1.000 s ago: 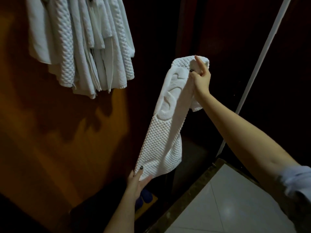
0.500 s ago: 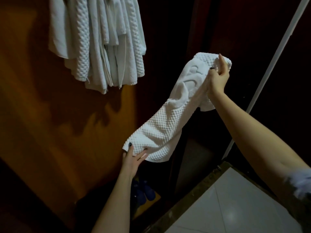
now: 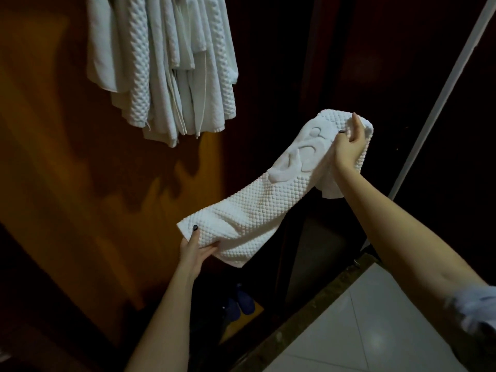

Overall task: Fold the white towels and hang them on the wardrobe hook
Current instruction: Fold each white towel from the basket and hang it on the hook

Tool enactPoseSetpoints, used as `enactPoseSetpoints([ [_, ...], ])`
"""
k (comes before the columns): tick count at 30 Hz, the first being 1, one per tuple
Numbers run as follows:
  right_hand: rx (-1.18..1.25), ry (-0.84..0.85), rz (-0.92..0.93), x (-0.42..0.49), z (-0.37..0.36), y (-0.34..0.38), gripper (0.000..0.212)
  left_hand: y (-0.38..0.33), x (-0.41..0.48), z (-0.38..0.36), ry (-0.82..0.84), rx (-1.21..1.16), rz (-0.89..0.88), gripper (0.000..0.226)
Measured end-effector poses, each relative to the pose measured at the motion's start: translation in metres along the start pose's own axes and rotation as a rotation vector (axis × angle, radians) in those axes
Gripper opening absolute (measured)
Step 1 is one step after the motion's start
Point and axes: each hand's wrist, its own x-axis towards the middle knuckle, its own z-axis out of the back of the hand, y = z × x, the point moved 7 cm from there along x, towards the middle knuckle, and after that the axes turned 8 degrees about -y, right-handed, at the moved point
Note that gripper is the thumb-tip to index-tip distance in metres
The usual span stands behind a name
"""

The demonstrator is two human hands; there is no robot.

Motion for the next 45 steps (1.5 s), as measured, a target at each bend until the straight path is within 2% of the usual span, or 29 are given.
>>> enactPoseSetpoints([
  [2, -0.024, -0.023, -0.023, -0.001, 0.007, -0.010, 0.055, -0.009, 0.003, 0.015, -0.111, -0.047, -0.036, 0.041],
  [4, -0.023, -0.037, -0.050, -0.004, 0.012, -0.019, 0.052, -0.021, 0.006, 0.023, -0.151, -0.070, -0.022, 0.042],
  [9, 0.025, -0.106, -0.117, -0.003, 0.023, -0.028, 0.049, -0.053, 0.016, 0.021, 0.002, 0.032, -0.009, 0.021],
  [11, 0.035, -0.136, -0.136, -0.001, 0.030, -0.030, 0.049, -0.063, 0.017, 0.021, 0.001, 0.069, -0.068, 0.025],
  [15, 0.058, -0.153, -0.173, -0.002, 0.041, -0.034, 0.048, -0.086, 0.014, 0.017, -0.032, 0.036, -0.176, 0.016],
  [20, 0.060, -0.108, -0.136, -0.009, 0.044, -0.027, 0.048, -0.094, 0.007, 0.003, 0.082, 0.106, -0.142, 0.022],
  [24, 0.038, -0.064, -0.123, -0.027, 0.041, -0.015, 0.049, -0.087, 0.006, -0.008, 0.162, 0.108, -0.086, 0.037],
  [27, 0.050, -0.066, -0.080, -0.042, 0.042, -0.002, 0.048, -0.088, 0.009, -0.005, 0.051, 0.027, -0.113, 0.037],
  [29, 0.063, -0.046, -0.066, -0.052, 0.043, 0.009, 0.047, -0.090, 0.012, 0.001, -0.044, -0.109, -0.084, 0.044],
  [32, 0.014, -0.015, 0.010, -0.054, 0.046, 0.017, 0.041, -0.094, 0.016, 0.008, -0.112, -0.265, -0.060, 0.042],
  [36, -0.005, 0.040, 0.094, -0.057, 0.043, 0.029, 0.042, -0.108, 0.016, 0.017, -0.260, -0.345, -0.078, 0.073],
  [38, 0.015, 0.091, 0.132, -0.060, 0.036, 0.037, 0.047, -0.120, 0.014, 0.020, -0.297, -0.294, -0.134, 0.074],
  [43, -0.021, 0.332, 0.216, -0.069, 0.004, 0.068, 0.043, -0.149, 0.003, -0.002, -0.185, 0.091, -0.344, 0.060],
  [45, -0.064, 0.403, 0.284, -0.075, -0.012, 0.087, 0.042, -0.155, -0.009, -0.019, -0.190, 0.274, -0.469, 0.059],
])
